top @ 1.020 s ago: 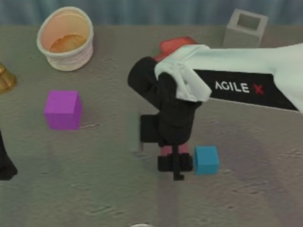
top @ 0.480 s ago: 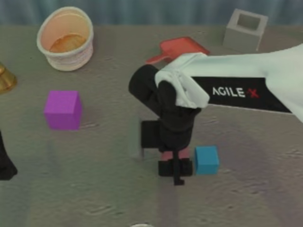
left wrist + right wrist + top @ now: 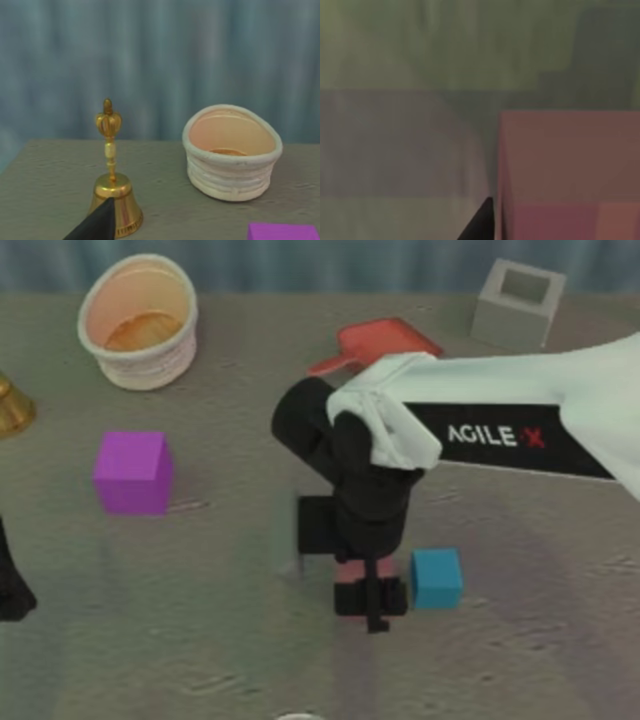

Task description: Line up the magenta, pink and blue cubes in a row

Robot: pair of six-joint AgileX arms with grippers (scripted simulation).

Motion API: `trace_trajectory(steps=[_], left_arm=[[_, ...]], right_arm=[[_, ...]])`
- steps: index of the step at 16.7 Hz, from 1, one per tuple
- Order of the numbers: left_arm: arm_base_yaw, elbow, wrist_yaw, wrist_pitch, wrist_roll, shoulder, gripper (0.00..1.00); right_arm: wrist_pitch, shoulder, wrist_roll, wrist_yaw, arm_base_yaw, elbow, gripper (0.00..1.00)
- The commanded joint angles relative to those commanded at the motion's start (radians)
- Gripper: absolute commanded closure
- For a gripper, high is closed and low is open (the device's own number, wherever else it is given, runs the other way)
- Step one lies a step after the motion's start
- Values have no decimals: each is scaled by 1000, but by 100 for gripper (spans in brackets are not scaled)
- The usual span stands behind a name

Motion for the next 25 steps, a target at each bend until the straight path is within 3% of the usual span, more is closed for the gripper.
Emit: trace_trajectory(steps=[2,3,12,20,25], left_arm=[[0,0,0,0,0,0,0],[0,0,0,0,0,0,0],[0,0,0,0,0,0,0],[0,0,0,0,0,0,0],[0,0,0,0,0,0,0]], right_arm=[[0,0,0,0,0,0,2],[0,0,0,0,0,0,0],[-4,-2,0,0,-1,3,0],[-229,-77,-3,-1,7,150,0],[-234,-78,-2,-1,2,153,0]])
